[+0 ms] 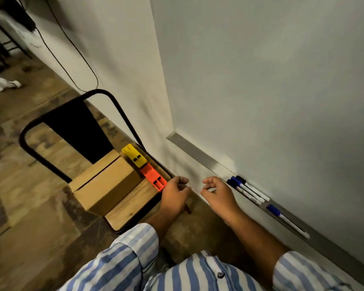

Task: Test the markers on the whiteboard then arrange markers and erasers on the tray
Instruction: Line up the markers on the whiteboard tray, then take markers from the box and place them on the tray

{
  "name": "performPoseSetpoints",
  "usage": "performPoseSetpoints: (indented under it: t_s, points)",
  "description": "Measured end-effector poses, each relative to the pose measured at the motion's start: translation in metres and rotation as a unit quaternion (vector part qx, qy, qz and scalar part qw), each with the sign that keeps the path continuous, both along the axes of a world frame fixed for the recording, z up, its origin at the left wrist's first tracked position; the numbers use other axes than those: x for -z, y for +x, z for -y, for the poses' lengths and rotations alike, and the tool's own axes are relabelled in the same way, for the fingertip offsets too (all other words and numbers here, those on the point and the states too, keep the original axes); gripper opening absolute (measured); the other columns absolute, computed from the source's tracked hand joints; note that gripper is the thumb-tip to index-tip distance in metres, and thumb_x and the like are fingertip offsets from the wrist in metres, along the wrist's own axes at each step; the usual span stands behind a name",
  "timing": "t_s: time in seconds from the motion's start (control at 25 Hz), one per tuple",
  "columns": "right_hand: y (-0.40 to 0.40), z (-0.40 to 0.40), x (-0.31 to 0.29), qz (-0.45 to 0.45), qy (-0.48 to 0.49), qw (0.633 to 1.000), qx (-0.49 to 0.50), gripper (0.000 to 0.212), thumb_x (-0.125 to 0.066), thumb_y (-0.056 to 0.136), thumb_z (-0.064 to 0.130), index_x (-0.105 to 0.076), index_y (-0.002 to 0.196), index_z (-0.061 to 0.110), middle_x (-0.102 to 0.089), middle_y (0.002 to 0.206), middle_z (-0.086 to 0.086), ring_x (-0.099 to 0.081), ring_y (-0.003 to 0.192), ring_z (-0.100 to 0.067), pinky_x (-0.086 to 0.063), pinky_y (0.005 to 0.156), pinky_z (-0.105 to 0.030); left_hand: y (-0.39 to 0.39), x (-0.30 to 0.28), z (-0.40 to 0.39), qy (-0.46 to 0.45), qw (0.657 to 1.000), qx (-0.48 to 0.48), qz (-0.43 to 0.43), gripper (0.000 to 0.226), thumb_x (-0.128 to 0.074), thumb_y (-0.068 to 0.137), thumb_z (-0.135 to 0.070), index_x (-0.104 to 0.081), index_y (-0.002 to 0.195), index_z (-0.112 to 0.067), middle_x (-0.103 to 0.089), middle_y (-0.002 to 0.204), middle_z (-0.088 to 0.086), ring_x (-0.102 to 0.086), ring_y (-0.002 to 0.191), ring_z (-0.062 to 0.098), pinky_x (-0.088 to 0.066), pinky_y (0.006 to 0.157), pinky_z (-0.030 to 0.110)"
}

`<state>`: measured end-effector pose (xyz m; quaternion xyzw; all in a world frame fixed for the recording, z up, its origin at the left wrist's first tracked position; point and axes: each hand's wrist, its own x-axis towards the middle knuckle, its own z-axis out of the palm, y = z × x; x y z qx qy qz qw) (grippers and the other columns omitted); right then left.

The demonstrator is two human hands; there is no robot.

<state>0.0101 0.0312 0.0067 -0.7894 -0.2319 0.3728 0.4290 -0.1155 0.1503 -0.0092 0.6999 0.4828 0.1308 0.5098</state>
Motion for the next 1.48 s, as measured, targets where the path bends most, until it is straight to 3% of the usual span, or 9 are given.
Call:
performPoseSetpoints:
  t_s: [0.2, 0.52, 0.76, 1.0, 1.12, 1.24, 1.32, 1.4, 1.48]
  points:
    - [-0.053, -0.094, -0.004, 0.021, 0.018, 0.998, -0.057, 0.025, -0.076, 0.094, 0.018, -0.068, 0.117, 0.022, -0.071, 0.104, 0.003, -0.068, 0.094, -0.011, -0.054, 0.082, -0.022, -0.066, -0.008, -0.074, 0.010, 0.997, -0.068, 0.020, 0.020, -0.072, 0.090, -0.004, -0.069, 0.097, -0.022, -0.073, 0.092, 0.000, -0.068, 0.079, 0.014, -0.051, 0.068, 0.020]
    - [-0.120, -0.181, 0.003, 0.025, 0.010, 0.995, -0.098, 0.029, -0.076, 0.094, 0.023, -0.067, 0.122, 0.026, -0.071, 0.106, 0.008, -0.068, 0.099, -0.009, -0.054, 0.082, -0.022, -0.138, -0.005, -0.138, 0.020, 0.994, -0.099, 0.039, 0.020, -0.073, 0.094, -0.009, -0.070, 0.111, -0.020, -0.072, 0.108, -0.005, -0.067, 0.101, 0.013, -0.056, 0.092, 0.033]
    - [-0.130, -0.218, 0.004, 0.120, -0.025, 0.978, -0.170, 0.038, -0.076, 0.091, 0.039, -0.066, 0.127, 0.036, -0.064, 0.113, 0.019, -0.066, 0.102, -0.006, -0.060, 0.095, -0.041, -0.173, -0.018, -0.163, 0.085, 0.983, -0.144, 0.073, 0.024, -0.071, 0.095, -0.006, -0.069, 0.113, -0.023, -0.068, 0.113, -0.008, -0.065, 0.103, 0.008, -0.055, 0.089, 0.029]
    - [-0.142, -0.252, -0.003, 0.173, -0.063, 0.950, -0.252, 0.064, -0.071, 0.095, 0.039, -0.050, 0.154, 0.025, -0.050, 0.150, 0.006, -0.060, 0.127, -0.019, -0.051, 0.097, -0.030, -0.225, -0.015, -0.187, 0.209, 0.965, -0.091, -0.133, 0.044, -0.072, 0.096, -0.026, -0.061, 0.138, -0.022, -0.064, 0.133, -0.003, -0.054, 0.126, 0.019, -0.050, 0.107, 0.041]
    - [-0.141, -0.260, -0.003, 0.141, -0.064, 0.957, -0.245, 0.068, -0.073, 0.094, 0.037, -0.048, 0.156, 0.025, -0.053, 0.144, 0.005, -0.061, 0.124, -0.019, -0.053, 0.103, -0.034, -0.231, -0.018, -0.189, 0.218, 0.954, -0.076, -0.194, 0.054, -0.067, 0.098, -0.040, -0.052, 0.149, -0.027, -0.061, 0.143, -0.004, -0.050, 0.135, 0.021, -0.043, 0.109, 0.046]
    - [-0.136, -0.264, 0.002, 0.023, -0.033, 0.983, -0.177, 0.056, -0.074, 0.094, 0.039, -0.056, 0.147, 0.029, -0.065, 0.120, 0.009, -0.066, 0.108, -0.014, -0.057, 0.100, -0.042, -0.231, -0.022, -0.188, 0.217, 0.950, -0.088, -0.205, 0.046, -0.059, 0.102, -0.047, -0.053, 0.145, -0.032, -0.064, 0.138, -0.009, -0.051, 0.132, 0.018, -0.034, 0.109, 0.048]
    - [-0.134, -0.264, 0.004, -0.033, -0.001, 0.991, -0.133, 0.040, -0.070, 0.092, 0.054, -0.072, 0.122, 0.027, -0.073, 0.107, -0.001, -0.071, 0.102, -0.023, -0.061, 0.092, -0.045, -0.234, -0.029, -0.185, 0.209, 0.957, -0.114, -0.164, 0.032, -0.058, 0.104, -0.047, -0.061, 0.132, -0.034, -0.071, 0.121, -0.011, -0.061, 0.117, 0.014, -0.038, 0.104, 0.043]
    - [-0.131, -0.261, 0.002, -0.024, 0.014, 0.994, -0.110, 0.052, -0.062, 0.094, 0.066, -0.075, 0.092, 0.015, -0.074, 0.094, -0.012, -0.072, 0.092, -0.030, -0.058, 0.079, -0.041, -0.238, -0.034, -0.181, 0.177, 0.971, -0.126, -0.094, 0.015, -0.060, 0.104, -0.045, -0.068, 0.112, -0.035, -0.074, 0.098, -0.013, -0.068, 0.094, 0.008, -0.054, 0.088, 0.039]
    - [-0.127, -0.256, 0.001, 0.041, 0.014, 0.991, -0.124, 0.052, -0.060, 0.101, 0.055, -0.071, 0.078, 0.010, -0.071, 0.087, -0.012, -0.068, 0.086, -0.027, -0.055, 0.077, -0.040, -0.240, -0.036, -0.178, 0.135, 0.983, -0.097, -0.079, 0.010, -0.064, 0.102, -0.039, -0.071, 0.098, -0.033, -0.074, 0.087, -0.013, -0.068, 0.080, 0.005, -0.059, 0.074, 0.040]
